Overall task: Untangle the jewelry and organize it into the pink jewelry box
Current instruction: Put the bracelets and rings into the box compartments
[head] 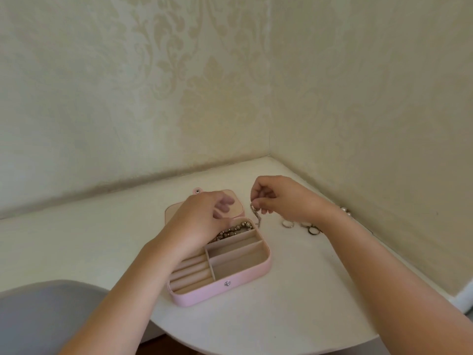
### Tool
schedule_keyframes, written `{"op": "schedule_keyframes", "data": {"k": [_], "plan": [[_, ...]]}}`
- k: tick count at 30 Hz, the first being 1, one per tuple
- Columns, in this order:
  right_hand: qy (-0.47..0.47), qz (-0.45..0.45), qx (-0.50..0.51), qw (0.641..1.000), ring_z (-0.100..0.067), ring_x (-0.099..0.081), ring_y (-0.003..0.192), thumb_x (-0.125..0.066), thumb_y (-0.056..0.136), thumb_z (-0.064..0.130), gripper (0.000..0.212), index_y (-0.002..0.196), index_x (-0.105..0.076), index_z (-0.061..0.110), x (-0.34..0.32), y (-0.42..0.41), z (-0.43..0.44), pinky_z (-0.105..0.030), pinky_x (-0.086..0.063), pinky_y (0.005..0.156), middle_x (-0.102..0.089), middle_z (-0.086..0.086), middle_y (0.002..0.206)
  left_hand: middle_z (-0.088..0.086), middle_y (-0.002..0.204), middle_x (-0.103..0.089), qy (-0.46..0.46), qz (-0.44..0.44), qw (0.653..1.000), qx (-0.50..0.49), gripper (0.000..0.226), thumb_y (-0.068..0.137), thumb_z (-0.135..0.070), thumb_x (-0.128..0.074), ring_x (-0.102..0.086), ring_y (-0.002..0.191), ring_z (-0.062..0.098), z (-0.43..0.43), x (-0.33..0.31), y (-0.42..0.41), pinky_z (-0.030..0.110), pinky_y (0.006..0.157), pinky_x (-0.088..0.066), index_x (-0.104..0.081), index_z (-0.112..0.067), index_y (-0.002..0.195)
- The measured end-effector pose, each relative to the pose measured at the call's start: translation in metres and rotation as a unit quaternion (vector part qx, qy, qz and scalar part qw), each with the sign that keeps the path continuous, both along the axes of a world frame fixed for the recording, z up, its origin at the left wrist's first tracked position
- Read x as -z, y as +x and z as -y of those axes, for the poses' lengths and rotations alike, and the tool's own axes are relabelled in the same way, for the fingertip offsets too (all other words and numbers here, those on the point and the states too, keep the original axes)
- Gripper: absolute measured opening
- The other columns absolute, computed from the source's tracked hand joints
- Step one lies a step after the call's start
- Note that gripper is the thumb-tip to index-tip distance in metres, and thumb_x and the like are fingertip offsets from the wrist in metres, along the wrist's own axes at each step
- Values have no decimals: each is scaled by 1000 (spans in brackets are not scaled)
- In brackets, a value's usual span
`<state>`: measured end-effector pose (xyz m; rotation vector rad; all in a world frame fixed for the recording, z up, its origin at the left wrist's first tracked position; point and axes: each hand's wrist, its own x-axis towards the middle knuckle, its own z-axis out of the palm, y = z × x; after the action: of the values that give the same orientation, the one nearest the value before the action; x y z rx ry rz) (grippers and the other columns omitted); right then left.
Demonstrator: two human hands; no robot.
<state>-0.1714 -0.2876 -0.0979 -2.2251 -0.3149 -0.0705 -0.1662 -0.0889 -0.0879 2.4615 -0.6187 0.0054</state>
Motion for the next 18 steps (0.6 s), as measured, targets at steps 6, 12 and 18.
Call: {"op": "schedule_keyframes", "data": {"k": [6, 12, 18], "plan": [[185, 24, -93, 978, -8, -54, 60, -62, 84, -4, 14, 83, -62, 9, -14, -8, -6, -17, -45, 59, -60, -4, 70, 4, 102, -71, -228, -167, 955, 87, 13, 86, -14, -65, -66, 92, 6, 17, 4, -7, 20, 85, -51, -66, -15, 99], [122, -43, -111, 985, -8, -50, 57, -61, 81, -7, 20, 80, -63, 13, -16, -12, 1, -15, -40, 54, -62, -5, 70, 4, 59, -60, -261, -215, 940, 40, 8, 85, -6, -63, -55, 48, 7, -2, 2, -13, 15, 45, -44, -68, -3, 79], [52, -72, -107, 990, 0, -48, 51, -64, 78, -6, 13, 83, -66, 5, -1, -11, -20, -10, -38, 53, -59, 2, 65, 2, 56, -66, -137, -162, 977, -15, 5, 76, -11, -75, -49, 44, 9, -28, 4, -6, 16, 42, -41, -72, -8, 73]]}}
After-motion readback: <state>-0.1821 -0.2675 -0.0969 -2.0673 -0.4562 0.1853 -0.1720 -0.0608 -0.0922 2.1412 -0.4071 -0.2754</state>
